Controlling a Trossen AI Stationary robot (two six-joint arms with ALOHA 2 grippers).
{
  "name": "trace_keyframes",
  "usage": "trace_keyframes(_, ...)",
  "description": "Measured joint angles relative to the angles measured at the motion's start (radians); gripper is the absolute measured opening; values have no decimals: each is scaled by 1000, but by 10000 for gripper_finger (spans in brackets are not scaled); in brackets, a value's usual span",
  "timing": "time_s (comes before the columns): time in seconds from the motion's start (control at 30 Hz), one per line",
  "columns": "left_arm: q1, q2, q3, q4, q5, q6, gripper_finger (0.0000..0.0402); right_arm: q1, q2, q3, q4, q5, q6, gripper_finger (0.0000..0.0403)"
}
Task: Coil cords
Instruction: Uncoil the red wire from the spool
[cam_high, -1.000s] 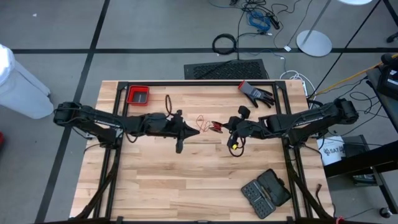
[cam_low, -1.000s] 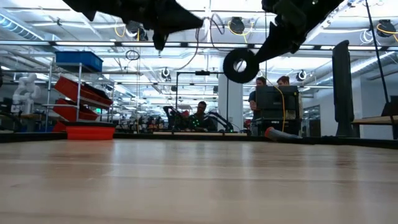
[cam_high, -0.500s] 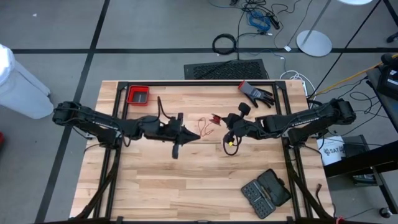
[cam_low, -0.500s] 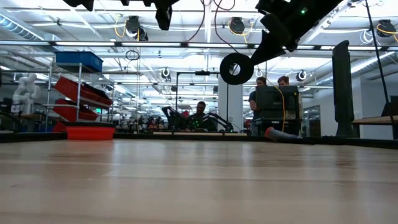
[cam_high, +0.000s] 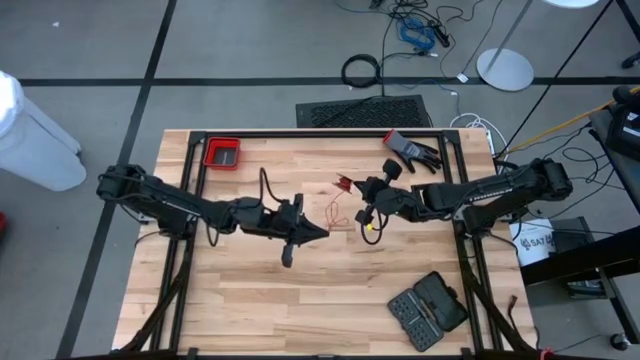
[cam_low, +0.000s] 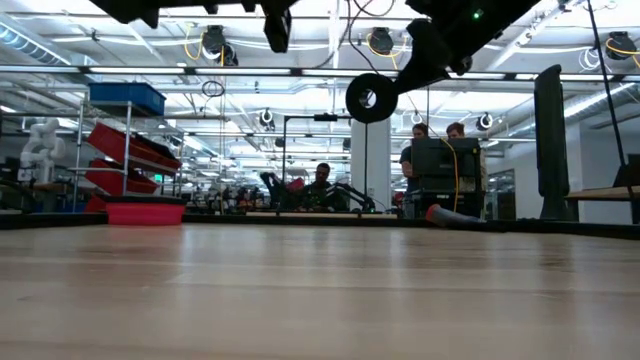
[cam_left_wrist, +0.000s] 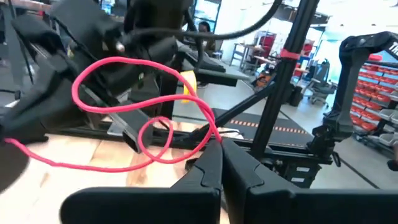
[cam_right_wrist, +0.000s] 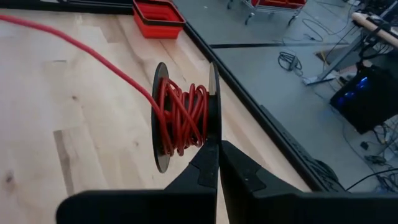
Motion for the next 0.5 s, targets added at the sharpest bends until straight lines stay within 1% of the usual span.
trace_keyframes(0.37,0,174,0,103,6,-33,4,-16,0,0,96,17,-100,0)
trace_keyframes(0.5,3,222,0,119,8,-72,4,-16,-1,0,143,17,-138,0)
